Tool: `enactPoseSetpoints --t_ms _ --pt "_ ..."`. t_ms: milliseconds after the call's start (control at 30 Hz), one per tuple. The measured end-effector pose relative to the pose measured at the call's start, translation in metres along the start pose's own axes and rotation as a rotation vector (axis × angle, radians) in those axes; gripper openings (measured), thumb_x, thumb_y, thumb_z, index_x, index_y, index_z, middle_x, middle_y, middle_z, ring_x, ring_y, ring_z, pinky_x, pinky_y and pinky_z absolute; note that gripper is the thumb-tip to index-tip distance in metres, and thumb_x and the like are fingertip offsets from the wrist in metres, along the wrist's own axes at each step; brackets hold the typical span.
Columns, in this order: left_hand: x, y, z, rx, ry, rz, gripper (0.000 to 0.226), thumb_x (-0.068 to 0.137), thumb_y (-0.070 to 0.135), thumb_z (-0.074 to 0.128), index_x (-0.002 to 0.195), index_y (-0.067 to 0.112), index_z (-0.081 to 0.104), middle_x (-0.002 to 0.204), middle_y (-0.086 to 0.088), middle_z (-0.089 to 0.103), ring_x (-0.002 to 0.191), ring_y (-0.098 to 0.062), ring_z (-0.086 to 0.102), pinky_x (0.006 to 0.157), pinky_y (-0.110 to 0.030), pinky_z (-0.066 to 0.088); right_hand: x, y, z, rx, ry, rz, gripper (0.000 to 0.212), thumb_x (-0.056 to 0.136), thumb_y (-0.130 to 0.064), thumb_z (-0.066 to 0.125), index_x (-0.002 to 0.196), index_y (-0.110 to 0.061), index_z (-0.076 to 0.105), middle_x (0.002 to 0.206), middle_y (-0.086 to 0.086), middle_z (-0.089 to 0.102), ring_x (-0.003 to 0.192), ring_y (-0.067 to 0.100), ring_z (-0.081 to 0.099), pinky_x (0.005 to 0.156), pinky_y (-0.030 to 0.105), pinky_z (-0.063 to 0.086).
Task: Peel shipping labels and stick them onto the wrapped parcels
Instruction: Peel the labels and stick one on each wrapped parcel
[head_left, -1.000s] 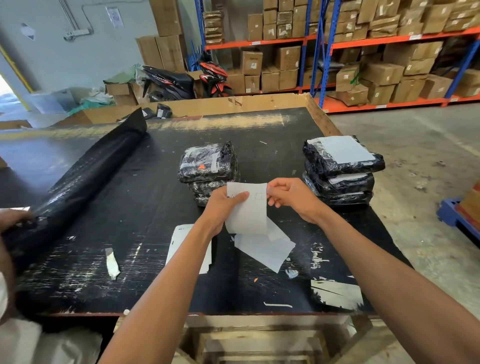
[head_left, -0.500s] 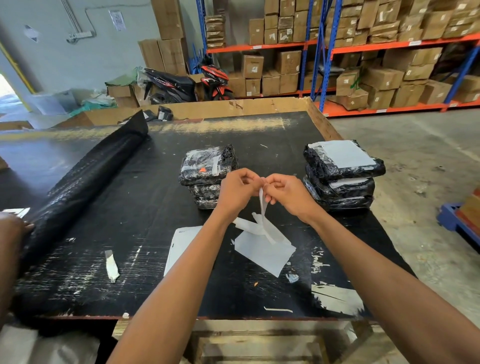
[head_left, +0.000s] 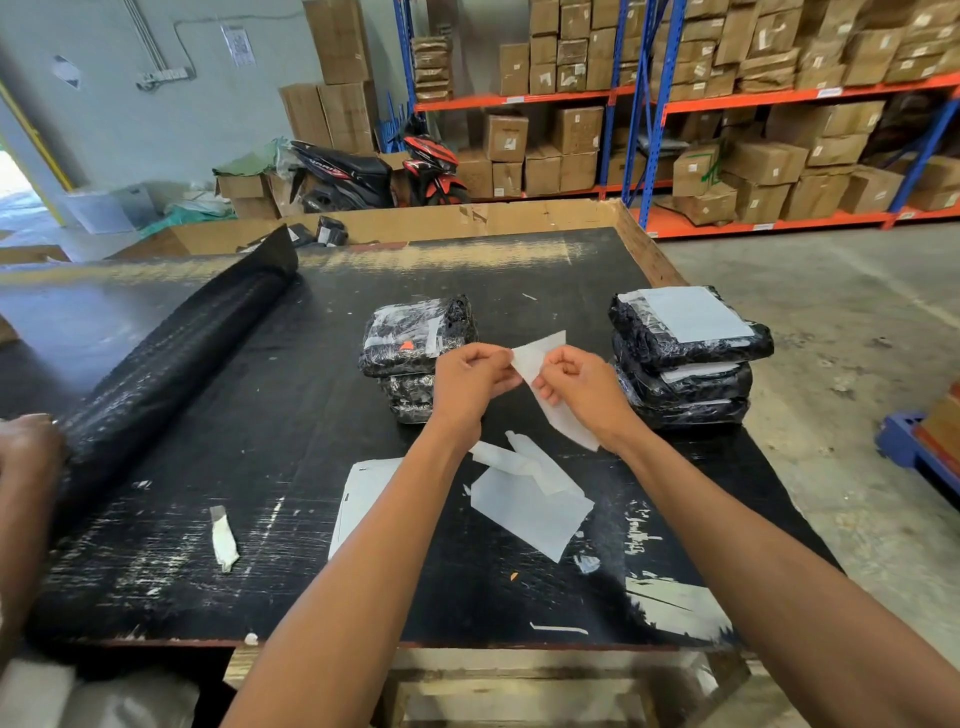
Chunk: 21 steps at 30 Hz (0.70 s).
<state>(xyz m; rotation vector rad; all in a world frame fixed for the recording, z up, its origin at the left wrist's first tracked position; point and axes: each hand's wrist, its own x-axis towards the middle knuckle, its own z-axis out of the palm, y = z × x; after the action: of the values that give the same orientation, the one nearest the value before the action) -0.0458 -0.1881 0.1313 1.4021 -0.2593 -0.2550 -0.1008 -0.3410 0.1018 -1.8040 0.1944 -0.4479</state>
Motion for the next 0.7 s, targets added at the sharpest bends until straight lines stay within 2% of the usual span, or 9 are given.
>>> enactPoseSetpoints --t_ms 100,200,300,433,533,633,700 --pt "-0.001 -0.003 -0.002 -0.096 0.022 -0.025 0.006 0.092 0.002 0.064 0.088 0.0 0.068 0.089 -0.019 0.072 0.08 -0.025 0.071 0.076 -0.032 0.061 0.001 0.01 0.001 0.149 0.039 0.106 0.014 0.093 -0.011 0.059 0.085 -0.011 0.07 0.08 0.005 0.074 0.073 0.018 0.065 0.074 0.033 0.053" --pt "-0.001 -0.01 -0.005 -0.09 0.014 0.002 0.006 0.092 0.005 0.065 0.092 0.0 0.069 0.094 -0.02 0.072 0.087 -0.027 0.071 0.084 -0.036 0.06 -0.002 0.007 0.004 0.319 -0.026 0.162 0.017 0.098 -0.025 0.063 0.103 -0.01 0.071 0.099 0.01 0.076 0.089 0.024 0.073 0.083 0.031 0.059" --pt "-0.002 -0.015 -0.006 -0.044 -0.012 0.009 0.014 0.092 0.006 0.065 0.1 -0.004 0.07 0.093 -0.017 0.075 0.091 -0.028 0.073 0.089 -0.04 0.059 -0.002 0.001 0.008 0.29 -0.077 0.125 0.024 0.096 -0.034 0.066 0.11 -0.015 0.069 0.109 0.011 0.072 0.09 0.023 0.075 0.086 0.033 0.06" --pt "-0.004 -0.015 -0.005 -0.045 -0.041 0.011 0.011 0.092 0.007 0.065 0.098 -0.001 0.071 0.095 -0.016 0.075 0.094 -0.028 0.073 0.091 -0.039 0.058 0.0 -0.001 0.011 0.211 0.033 0.109 0.012 0.097 -0.025 0.066 0.1 -0.015 0.071 0.102 0.011 0.074 0.083 0.018 0.072 0.082 0.031 0.061" --pt "-0.002 -0.011 -0.008 -0.185 -0.058 -0.045 0.007 0.093 0.005 0.063 0.091 0.005 0.07 0.098 -0.018 0.072 0.095 -0.028 0.07 0.086 -0.036 0.058 0.001 0.0 0.009 0.347 -0.001 0.214 0.011 0.099 -0.018 0.062 0.098 -0.01 0.069 0.098 0.009 0.074 0.09 0.019 0.07 0.086 0.03 0.058" --pt "0.0 -0.008 -0.013 -0.401 -0.023 -0.153 0.006 0.093 0.005 0.06 0.096 0.003 0.065 0.094 -0.013 0.075 0.092 -0.027 0.072 0.076 -0.032 0.059 0.0 0.006 0.003 0.574 -0.068 0.382 0.018 0.102 -0.013 0.056 0.113 -0.002 0.065 0.111 0.012 0.072 0.102 0.02 0.068 0.092 0.029 0.055" --pt "0.001 -0.007 -0.016 -0.498 0.034 -0.193 0.006 0.093 0.004 0.06 0.095 0.002 0.065 0.087 -0.011 0.076 0.084 -0.024 0.074 0.071 -0.031 0.06 -0.002 0.015 0.0 0.712 -0.026 0.459 0.028 0.103 -0.011 0.053 0.127 0.003 0.057 0.124 0.015 0.066 0.112 0.022 0.065 0.096 0.03 0.052"
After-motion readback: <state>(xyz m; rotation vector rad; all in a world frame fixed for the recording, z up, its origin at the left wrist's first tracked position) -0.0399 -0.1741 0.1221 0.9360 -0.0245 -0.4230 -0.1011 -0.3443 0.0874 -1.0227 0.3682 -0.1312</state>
